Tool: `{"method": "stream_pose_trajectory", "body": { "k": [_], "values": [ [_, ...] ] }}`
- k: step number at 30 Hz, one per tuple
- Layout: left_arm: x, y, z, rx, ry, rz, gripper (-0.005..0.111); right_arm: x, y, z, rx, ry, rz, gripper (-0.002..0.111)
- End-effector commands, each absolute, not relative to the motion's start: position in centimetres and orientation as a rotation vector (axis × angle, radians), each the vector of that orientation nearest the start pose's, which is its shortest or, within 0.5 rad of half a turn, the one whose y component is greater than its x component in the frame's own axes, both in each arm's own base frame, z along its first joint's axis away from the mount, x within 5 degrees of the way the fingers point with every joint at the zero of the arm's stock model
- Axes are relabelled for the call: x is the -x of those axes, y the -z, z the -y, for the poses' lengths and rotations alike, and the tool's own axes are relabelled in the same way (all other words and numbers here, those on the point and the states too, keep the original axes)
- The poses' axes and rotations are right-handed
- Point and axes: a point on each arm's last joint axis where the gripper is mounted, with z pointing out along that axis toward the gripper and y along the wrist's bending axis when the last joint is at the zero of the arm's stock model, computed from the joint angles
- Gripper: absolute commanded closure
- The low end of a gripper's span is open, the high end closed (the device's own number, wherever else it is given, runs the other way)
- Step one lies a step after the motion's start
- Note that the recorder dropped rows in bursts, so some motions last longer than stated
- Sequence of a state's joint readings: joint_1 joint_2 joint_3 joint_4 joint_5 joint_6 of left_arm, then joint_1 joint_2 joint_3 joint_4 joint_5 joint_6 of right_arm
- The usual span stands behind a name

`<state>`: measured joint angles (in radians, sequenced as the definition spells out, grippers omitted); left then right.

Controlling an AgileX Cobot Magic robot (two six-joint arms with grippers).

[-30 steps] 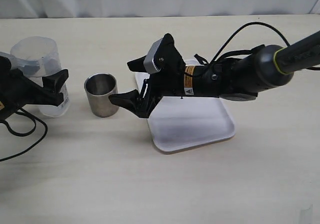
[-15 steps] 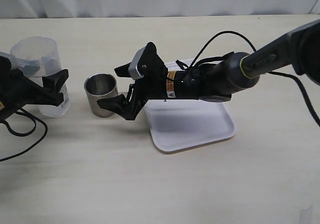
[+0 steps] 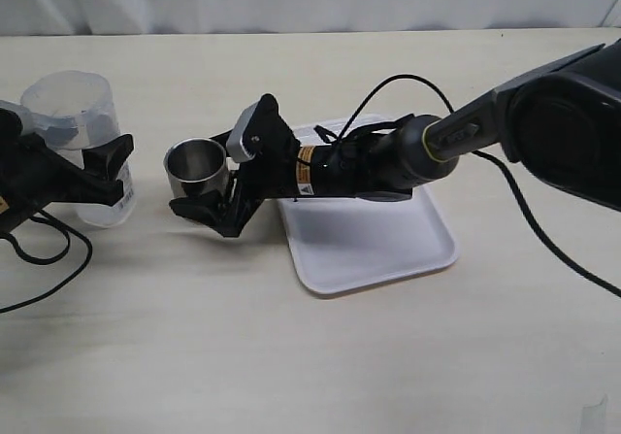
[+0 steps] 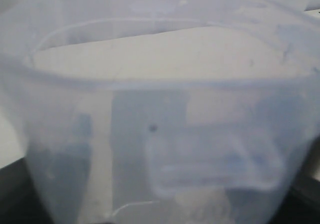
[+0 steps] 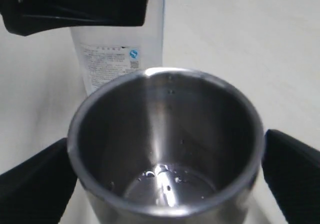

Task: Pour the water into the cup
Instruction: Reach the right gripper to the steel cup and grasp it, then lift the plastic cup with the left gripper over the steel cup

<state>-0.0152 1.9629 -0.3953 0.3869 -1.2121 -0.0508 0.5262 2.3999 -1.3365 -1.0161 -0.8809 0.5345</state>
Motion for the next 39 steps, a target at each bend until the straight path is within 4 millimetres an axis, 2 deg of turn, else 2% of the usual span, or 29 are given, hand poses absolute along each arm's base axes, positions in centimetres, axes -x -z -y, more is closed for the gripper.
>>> {"method": "stream_pose_trajectory", "body": {
  "k": [1, 12, 27, 30, 33, 34, 35, 37, 39],
  "values": [
    [-27.0, -9.7, 3.9, -0.351, 0.298, -1.813, 0.107, -36.6, -6.3, -28.7, 1.164, -0.889, -1.567, 0.016],
    [-27.0, -9.7, 3.9, -0.351, 0.298, -1.813, 0.107, -37.1, -4.6, -29.1, 1.165, -0.891, -1.579, 0.016],
    [-27.0, -9.7, 3.9, -0.351, 0.298, -1.813, 0.107, -37.3, -4.5, -29.1, 1.163, -0.891, -1.579, 0.019],
    [-27.0, -9.7, 3.9, -0.351, 0.298, -1.813, 0.107, -37.3, -4.6, -29.2, 1.163, -0.892, -1.577, 0.033],
    [-27.0, -9.7, 3.9, -0.351, 0.298, -1.813, 0.107, -37.2, -4.5, -29.2, 1.175, -0.892, -1.574, 0.057],
    [-27.0, -9.7, 3.9, -0.351, 0.298, -1.813, 0.107, -37.2, -4.5, -29.2, 1.181, -0.892, -1.572, 0.067],
    [-26.9, -9.7, 3.9, -0.353, 0.299, -1.813, 0.107, -37.0, -4.4, -29.2, 1.210, -0.892, -1.564, 0.085],
    [-26.9, -9.7, 4.1, -0.374, 0.312, -1.807, 0.107, -36.9, -4.7, -29.1, 1.252, -0.885, -1.547, 0.104],
    [-27.1, -9.9, 4.5, -0.421, 0.337, -1.788, 0.107, -36.8, -5.4, -29.2, 1.302, -0.871, -1.518, 0.104]
  ]
}}
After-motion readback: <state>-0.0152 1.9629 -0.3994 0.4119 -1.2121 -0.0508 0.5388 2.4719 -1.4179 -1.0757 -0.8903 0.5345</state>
